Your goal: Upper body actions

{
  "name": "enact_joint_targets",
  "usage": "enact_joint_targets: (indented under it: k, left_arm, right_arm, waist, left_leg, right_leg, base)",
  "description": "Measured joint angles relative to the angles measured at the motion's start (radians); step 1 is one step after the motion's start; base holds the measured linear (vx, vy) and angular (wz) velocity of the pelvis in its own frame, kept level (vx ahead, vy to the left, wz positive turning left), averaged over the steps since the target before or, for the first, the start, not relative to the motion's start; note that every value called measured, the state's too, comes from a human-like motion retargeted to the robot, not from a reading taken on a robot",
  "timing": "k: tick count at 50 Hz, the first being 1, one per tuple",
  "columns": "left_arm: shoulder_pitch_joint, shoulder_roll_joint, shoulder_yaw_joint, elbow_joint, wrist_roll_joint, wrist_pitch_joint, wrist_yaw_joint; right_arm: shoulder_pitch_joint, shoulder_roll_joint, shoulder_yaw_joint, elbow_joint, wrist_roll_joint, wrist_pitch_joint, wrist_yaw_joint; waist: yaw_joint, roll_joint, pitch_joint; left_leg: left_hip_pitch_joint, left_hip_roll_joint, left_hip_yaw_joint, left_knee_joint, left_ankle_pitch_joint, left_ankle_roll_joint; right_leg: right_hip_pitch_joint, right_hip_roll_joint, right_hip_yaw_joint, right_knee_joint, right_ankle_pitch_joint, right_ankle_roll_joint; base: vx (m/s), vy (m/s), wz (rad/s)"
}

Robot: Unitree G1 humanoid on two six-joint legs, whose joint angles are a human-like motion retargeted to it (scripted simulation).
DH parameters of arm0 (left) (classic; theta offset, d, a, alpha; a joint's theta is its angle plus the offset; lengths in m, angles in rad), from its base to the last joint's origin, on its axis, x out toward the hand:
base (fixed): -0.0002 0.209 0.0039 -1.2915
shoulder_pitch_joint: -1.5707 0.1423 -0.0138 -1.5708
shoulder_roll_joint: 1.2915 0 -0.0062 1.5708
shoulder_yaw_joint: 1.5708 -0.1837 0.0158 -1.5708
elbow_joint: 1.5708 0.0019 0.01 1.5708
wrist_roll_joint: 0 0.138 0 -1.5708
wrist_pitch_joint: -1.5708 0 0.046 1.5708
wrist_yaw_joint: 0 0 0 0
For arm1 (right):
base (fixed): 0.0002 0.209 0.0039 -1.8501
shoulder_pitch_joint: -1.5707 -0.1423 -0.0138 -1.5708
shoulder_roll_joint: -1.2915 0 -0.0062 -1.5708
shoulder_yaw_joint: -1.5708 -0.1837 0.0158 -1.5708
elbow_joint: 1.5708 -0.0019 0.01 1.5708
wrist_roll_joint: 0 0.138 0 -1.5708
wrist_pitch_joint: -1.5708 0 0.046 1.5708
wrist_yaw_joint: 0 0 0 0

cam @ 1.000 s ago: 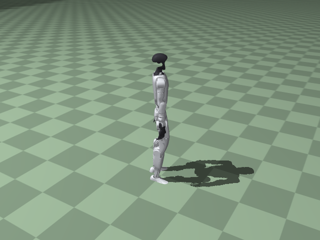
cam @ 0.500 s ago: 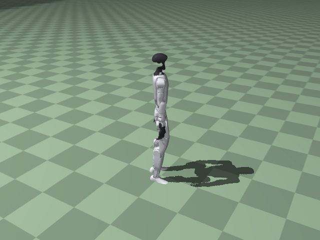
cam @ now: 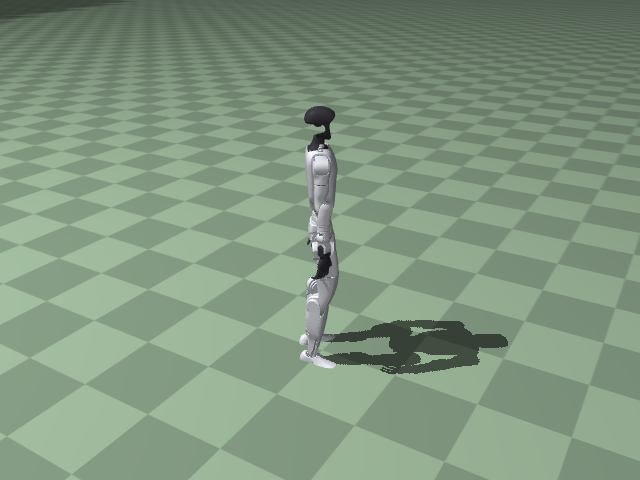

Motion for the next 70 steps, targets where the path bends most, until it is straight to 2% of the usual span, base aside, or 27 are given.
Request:
enact_joint_targets:
  k: [70]
  left_arm:
    - [0.001, 0.0, 0.0, 0.0, -0.003, 0.0, 0.003]
  right_arm:
    - [-0.001, 0.0, 0.006, -0.004, -0.017, 0.0, -0.002]
  waist:
    - [-0.005, 0.0, 0.002]
  left_leg:
    - [0.0, 0.0, 0.003, 0.0, -0.001, -0.001]
  right_leg:
    - [0.002, -0.001, 0.003, -0.001, -0.001, 0.001]
  base:
    - [0.0, 0.0, 0.0]
